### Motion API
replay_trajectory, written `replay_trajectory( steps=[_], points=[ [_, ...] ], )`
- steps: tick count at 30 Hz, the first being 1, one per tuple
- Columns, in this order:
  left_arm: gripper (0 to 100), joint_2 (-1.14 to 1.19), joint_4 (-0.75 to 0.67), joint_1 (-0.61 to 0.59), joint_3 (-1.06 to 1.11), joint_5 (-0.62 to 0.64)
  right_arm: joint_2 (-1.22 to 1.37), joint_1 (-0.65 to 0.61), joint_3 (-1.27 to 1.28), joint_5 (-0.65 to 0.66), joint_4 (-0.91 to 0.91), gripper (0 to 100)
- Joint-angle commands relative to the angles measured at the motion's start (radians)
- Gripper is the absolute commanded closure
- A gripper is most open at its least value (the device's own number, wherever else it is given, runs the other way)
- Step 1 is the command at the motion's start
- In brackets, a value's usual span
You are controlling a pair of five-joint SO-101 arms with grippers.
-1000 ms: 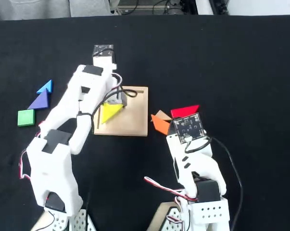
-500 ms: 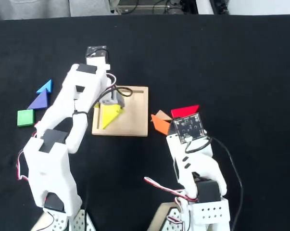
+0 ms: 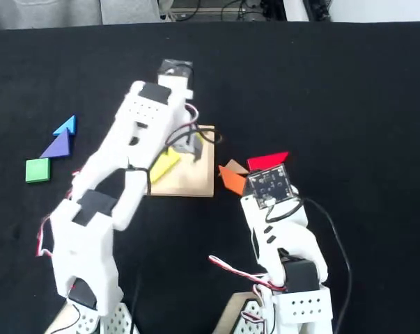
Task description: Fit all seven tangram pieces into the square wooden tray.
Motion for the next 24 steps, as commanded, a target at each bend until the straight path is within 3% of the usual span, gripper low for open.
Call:
replay_trajectory(
  steps=[1,8,19,24],
  points=[
    [84,0.080,0.012,0.021,-0.071,-0.012,-0.087,0.020,-0.004,0.052,0.003,98.6],
    [87,0.236,0.017,0.015,-0.134,-0.012,-0.087,0.020,-0.004,0.054,0.003,98.6],
    [87,0.238,0.101,-0.035,-0.194,-0.012,-0.087,0.020,-0.004,0.055,0.003,98.6],
    [87,0.249,0.095,-0.088,-0.194,-0.075,-0.087,0.020,-0.004,0.055,0.003,98.6]
  ],
)
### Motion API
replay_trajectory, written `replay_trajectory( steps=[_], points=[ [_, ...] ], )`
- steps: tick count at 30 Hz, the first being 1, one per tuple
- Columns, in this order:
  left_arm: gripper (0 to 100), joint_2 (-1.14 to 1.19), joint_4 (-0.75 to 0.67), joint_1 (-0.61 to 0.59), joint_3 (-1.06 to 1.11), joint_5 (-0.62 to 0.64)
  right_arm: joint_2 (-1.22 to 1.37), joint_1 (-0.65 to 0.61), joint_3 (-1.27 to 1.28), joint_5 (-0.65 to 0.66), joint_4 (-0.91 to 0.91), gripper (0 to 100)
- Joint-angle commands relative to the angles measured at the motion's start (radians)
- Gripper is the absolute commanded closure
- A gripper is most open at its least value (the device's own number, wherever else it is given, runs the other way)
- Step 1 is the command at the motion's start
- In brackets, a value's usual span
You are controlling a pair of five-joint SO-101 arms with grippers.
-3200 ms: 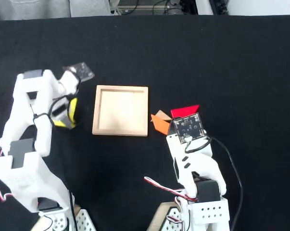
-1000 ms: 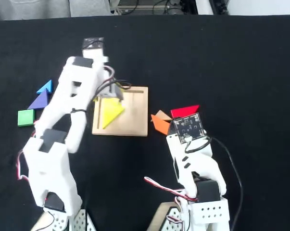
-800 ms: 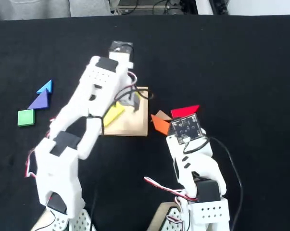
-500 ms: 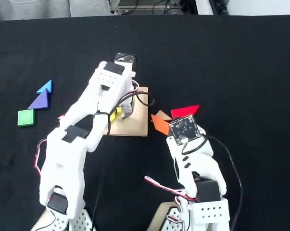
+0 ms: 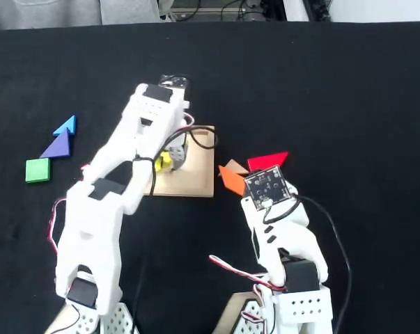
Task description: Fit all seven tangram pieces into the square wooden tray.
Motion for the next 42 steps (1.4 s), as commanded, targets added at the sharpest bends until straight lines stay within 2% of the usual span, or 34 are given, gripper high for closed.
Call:
replay_trajectory(
  steps=[1,5,10,14,16,19,24,28,31,34,39,42],
  points=[
    [87,0.002,0.005,-0.061,-0.033,-0.055,-0.087,0.014,-0.004,0.011,0.003,98.6],
    [87,-0.015,0.014,-0.082,-0.061,-0.057,-0.087,0.014,-0.004,0.009,0.003,98.6],
    [87,-0.091,0.117,-0.076,-0.176,-0.054,-0.087,0.014,-0.004,0.009,0.003,98.6],
    [87,-0.190,0.250,-0.087,-0.308,-0.051,-0.087,0.014,-0.004,0.009,0.003,98.6],
    [87,-0.250,0.264,-0.110,-0.321,-0.052,-0.085,0.014,-0.004,0.009,0.005,98.6],
    [87,-0.377,0.262,-0.196,-0.268,-0.049,-0.087,0.014,-0.004,0.012,0.018,98.6],
    [87,-0.612,0.261,-0.341,0.001,-0.061,-0.087,0.012,-0.004,0.009,0.023,98.6],
    [87,-0.870,0.245,-0.404,0.216,-0.153,-0.079,0.005,-0.004,0.008,0.023,98.6],
    [87,-1.066,0.184,-0.464,0.372,-0.178,-0.079,-0.008,-0.004,0.008,0.017,98.6],
    [87,-1.188,0.017,-0.533,0.624,-0.183,-0.085,-0.005,-0.024,0.008,0.018,98.6],
    [87,-1.183,-0.347,-0.631,1.044,-0.170,-0.076,0.031,-0.143,0.009,0.068,98.6],
    [87,-1.154,-0.489,-0.653,1.222,-0.092,-0.061,0.048,-0.205,0.011,0.097,98.6]
  ],
)
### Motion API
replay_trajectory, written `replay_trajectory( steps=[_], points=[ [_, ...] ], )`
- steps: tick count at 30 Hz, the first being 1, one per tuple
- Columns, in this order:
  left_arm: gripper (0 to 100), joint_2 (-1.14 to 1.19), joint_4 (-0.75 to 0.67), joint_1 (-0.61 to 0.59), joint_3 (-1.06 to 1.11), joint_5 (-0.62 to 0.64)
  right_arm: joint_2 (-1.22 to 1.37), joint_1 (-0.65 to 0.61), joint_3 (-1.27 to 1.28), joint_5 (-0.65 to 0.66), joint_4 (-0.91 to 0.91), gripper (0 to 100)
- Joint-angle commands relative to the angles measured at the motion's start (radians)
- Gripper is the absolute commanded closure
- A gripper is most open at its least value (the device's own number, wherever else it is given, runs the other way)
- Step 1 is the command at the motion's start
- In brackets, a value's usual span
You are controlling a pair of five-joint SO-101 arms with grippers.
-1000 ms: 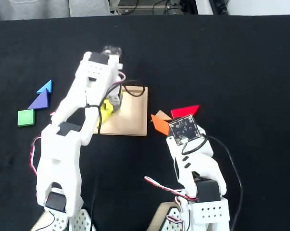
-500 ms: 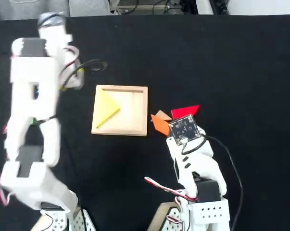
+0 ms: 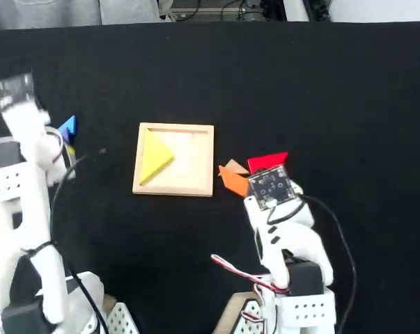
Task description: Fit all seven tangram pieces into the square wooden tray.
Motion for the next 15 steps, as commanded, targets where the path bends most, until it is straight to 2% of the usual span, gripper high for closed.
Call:
replay_trajectory(
  steps=[1,3,6,10,15],
  points=[
    [87,0.012,-0.253,-0.038,0.269,0.107,-0.038,0.017,-0.127,0.006,0.025,98.6],
    [87,0.015,-0.331,-0.038,0.329,0.149,0.042,0.017,-0.182,0.005,0.020,98.6],
    [87,0.015,-0.362,-0.035,0.371,0.192,0.254,0.017,-0.323,0.003,0.015,98.6],
    [87,0.020,-0.365,-0.031,0.397,0.196,0.671,0.018,-0.595,-0.049,0.018,98.6],
    [87,0.023,-0.413,-0.036,0.423,0.193,1.221,0.023,-0.906,-0.052,0.015,98.6]
  ],
)
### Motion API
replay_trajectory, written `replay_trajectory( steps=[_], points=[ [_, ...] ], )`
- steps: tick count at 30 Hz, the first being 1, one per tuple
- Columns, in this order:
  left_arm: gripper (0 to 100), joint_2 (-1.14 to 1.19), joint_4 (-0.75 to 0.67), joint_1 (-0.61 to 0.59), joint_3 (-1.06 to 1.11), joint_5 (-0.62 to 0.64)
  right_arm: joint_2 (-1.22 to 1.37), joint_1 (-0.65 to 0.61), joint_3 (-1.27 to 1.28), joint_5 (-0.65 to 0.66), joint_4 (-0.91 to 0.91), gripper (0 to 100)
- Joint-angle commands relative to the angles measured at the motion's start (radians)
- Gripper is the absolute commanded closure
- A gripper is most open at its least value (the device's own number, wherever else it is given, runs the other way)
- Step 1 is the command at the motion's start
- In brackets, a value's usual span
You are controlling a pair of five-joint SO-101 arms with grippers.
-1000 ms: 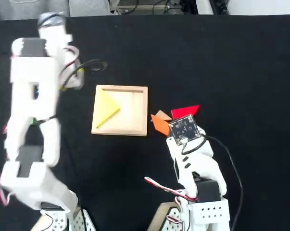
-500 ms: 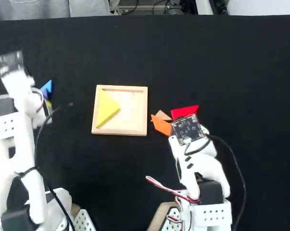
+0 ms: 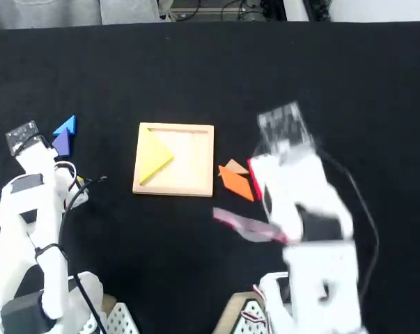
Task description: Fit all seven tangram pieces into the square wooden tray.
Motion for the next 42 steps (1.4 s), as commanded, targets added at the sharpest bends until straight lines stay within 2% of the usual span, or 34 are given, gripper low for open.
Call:
replay_trajectory(
  steps=[1,9,12,17,24,27,30,35,39,42],
  points=[
    [87,-0.005,-0.071,-0.008,0.024,0.008,0.441,0.020,-0.269,-0.011,-0.003,98.6],
    [87,-0.009,-0.103,-0.002,0.050,0.008,1.007,0.146,-0.670,-0.011,0.011,98.8],
    [87,-0.006,-0.103,-0.002,0.050,0.006,1.139,0.163,-0.737,0.005,0.037,98.8],
    [87,-0.005,-0.103,-0.001,0.050,0.006,1.271,0.163,-0.805,0.106,0.083,98.8],
    [87,-0.002,-0.103,-0.001,0.050,0.006,1.294,0.190,-0.806,0.114,0.098,98.8],
    [87,0.000,-0.103,-0.002,0.050,0.006,1.288,0.241,-0.773,0.133,0.100,98.8],
    [87,0.000,-0.103,-0.002,0.050,0.006,1.287,0.278,-0.734,0.264,0.158,98.8],
    [87,0.000,-0.104,-0.002,0.048,0.005,1.236,0.276,-0.668,0.503,0.367,98.8],
    [87,0.000,-0.104,-0.002,0.048,0.002,1.079,0.322,-0.547,0.565,0.417,98.8],
    [87,0.000,-0.104,-0.002,0.050,-0.046,0.885,0.364,-0.435,0.617,0.422,98.8]
  ],
)
